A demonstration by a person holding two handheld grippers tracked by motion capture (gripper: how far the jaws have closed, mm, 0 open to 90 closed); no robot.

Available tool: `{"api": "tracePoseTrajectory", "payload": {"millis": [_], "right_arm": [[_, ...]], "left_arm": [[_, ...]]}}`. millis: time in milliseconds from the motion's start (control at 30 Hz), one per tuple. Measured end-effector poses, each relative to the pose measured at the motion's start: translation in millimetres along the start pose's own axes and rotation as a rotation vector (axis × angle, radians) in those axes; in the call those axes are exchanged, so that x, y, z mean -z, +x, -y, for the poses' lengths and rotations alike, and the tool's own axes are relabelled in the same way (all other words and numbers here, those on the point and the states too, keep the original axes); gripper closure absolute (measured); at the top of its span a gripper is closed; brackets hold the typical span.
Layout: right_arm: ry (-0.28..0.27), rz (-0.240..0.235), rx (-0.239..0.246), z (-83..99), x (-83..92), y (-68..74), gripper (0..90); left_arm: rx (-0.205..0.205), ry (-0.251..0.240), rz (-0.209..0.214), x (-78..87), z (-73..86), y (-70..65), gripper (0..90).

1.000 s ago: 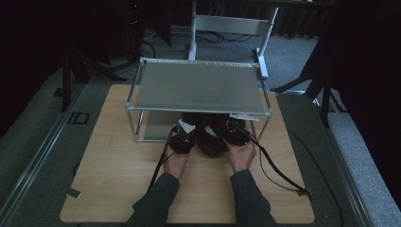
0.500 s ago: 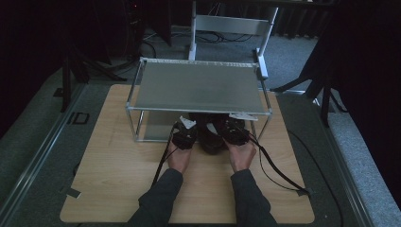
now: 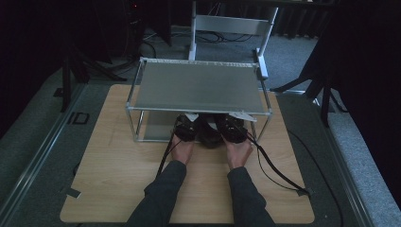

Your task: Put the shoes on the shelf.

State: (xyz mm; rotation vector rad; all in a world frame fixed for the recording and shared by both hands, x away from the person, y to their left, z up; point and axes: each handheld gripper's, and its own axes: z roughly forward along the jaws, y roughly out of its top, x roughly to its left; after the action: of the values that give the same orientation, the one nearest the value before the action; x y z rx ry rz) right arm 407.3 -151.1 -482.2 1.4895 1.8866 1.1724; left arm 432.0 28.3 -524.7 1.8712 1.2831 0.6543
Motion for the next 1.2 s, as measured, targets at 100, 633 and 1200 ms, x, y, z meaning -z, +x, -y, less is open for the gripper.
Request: {"api": "tracePoseTrajectory", "payload": {"millis": [100,633,1200], "right_arm": [[-0.023,0.014,-0.002,2.6,-4.7,0.6,80.5],[-0.060,0.045,-0.009,12.8,-18.2,-1.0,80.0],[-0.117,0.024,-0.021,8.6,-25.6,-3.1,54.8]], "left_arm": [[0.021,-0.008,-0.043,-5.5,-0.6,-2.6,90.0],[0.037,-0.018,-0.076,-25.9,2.7,-5.2,90.0],[0.026,0.030,-0.053,-39.9,-3.9,-3.9,90.0]]}}
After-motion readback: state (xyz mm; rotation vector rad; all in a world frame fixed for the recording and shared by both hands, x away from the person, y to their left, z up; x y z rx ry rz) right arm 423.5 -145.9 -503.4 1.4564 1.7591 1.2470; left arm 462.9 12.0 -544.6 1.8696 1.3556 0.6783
